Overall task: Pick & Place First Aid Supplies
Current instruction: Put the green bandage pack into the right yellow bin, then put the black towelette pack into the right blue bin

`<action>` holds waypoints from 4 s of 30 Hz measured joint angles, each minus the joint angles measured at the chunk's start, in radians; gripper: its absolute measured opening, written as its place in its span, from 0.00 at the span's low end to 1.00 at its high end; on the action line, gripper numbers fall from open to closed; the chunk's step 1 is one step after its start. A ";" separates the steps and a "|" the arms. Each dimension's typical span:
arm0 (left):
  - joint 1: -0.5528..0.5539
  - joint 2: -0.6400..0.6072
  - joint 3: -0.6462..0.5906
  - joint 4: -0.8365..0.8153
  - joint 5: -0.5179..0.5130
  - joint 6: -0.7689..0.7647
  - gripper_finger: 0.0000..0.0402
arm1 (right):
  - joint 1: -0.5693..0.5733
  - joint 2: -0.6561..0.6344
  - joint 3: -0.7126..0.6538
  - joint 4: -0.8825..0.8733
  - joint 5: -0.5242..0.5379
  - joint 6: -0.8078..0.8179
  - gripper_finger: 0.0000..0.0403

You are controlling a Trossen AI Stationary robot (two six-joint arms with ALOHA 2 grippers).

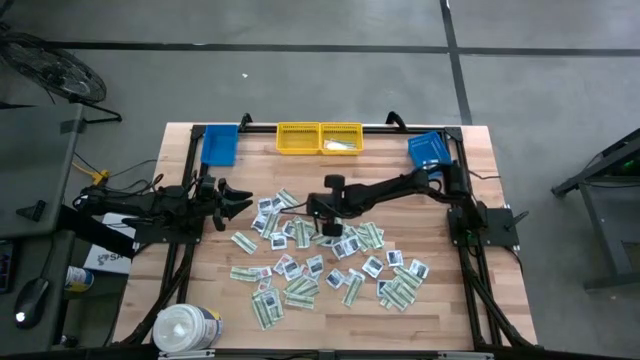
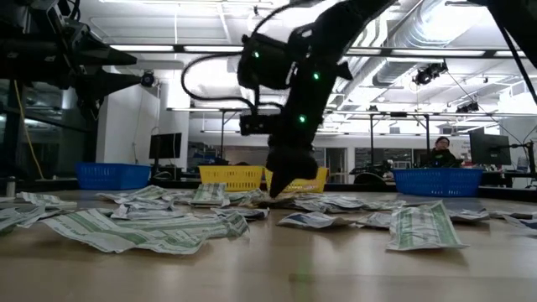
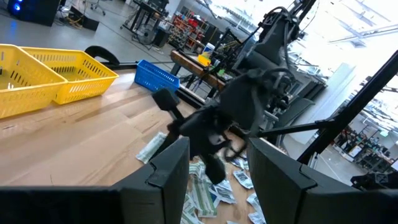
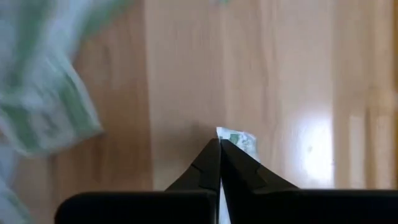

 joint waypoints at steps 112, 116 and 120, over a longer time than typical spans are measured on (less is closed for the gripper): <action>0.000 0.000 0.000 0.000 0.000 0.000 0.40 | -0.451 -0.301 0.046 -0.188 -0.096 -0.241 0.28; 0.000 0.000 0.000 0.000 0.000 0.000 0.40 | -0.423 -0.373 -0.034 -0.252 -0.162 -0.176 0.28; 0.000 0.000 0.000 0.000 0.000 0.000 0.40 | -0.372 -0.445 -0.171 -0.233 -0.168 -0.129 0.28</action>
